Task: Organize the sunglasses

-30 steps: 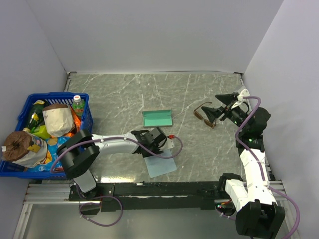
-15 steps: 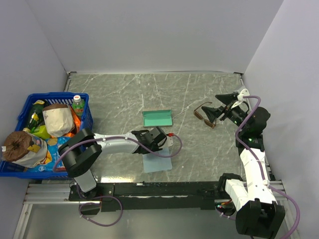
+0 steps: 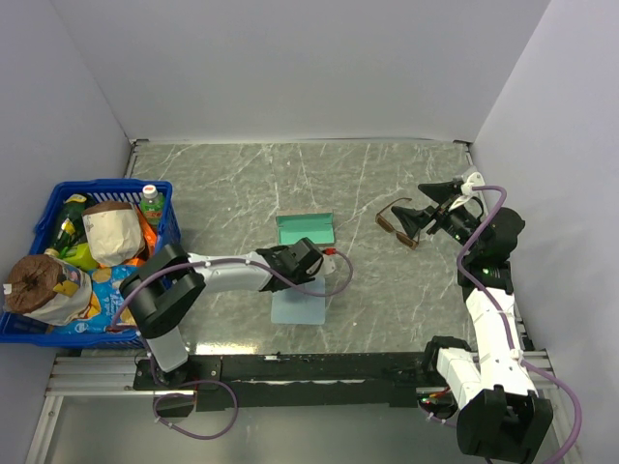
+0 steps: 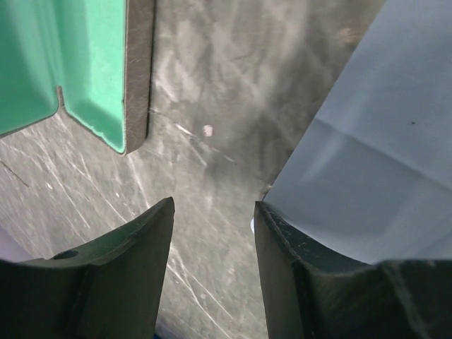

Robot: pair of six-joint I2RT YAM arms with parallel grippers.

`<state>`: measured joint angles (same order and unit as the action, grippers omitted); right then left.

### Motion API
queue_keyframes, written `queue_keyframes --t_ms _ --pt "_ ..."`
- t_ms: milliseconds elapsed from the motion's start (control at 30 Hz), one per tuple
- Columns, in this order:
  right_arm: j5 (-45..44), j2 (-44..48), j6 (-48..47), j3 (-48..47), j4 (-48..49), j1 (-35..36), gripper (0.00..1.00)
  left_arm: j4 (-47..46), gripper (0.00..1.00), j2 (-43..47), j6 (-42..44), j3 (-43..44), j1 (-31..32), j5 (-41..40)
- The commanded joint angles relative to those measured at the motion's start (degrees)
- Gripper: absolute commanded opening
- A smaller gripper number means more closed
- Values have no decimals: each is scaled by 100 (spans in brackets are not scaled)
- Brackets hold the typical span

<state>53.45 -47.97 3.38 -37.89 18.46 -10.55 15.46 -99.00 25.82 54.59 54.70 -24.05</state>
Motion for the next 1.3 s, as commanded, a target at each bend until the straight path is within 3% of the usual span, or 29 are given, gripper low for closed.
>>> queue_keyframes --t_ms 0,267,433,533,667,733,1000,1267 --pt "130 6 5 1 281 -53 100 132 56 125 -86 157 -135 269" --pt "210 -64 111 -254 -87 0 100 282 73 1145 -280 211 -319 455" --pt "43 -169 -188 -798 -1131 219 100 326 80 1515 -402 61 -661 638" --pt "-62 -300 -293 -1079 -1615 570 99 448 80 1656 -508 -88 -969 1164" --pt "-651 -450 -1329 -1098 -2793 2086 95 747 76 1560 -666 -106 -1329 2350" --pt "-574 -608 -1314 -923 -2769 2372 94 844 73 1428 -719 -45 -1452 2554" --pt "-318 -1294 -1129 -686 -2567 2496 83 1379 67 892 -807 342 -1884 4064" --pt "-230 -1189 -1331 -474 -2382 2549 81 1512 65 303 -877 640 -2016 4681"
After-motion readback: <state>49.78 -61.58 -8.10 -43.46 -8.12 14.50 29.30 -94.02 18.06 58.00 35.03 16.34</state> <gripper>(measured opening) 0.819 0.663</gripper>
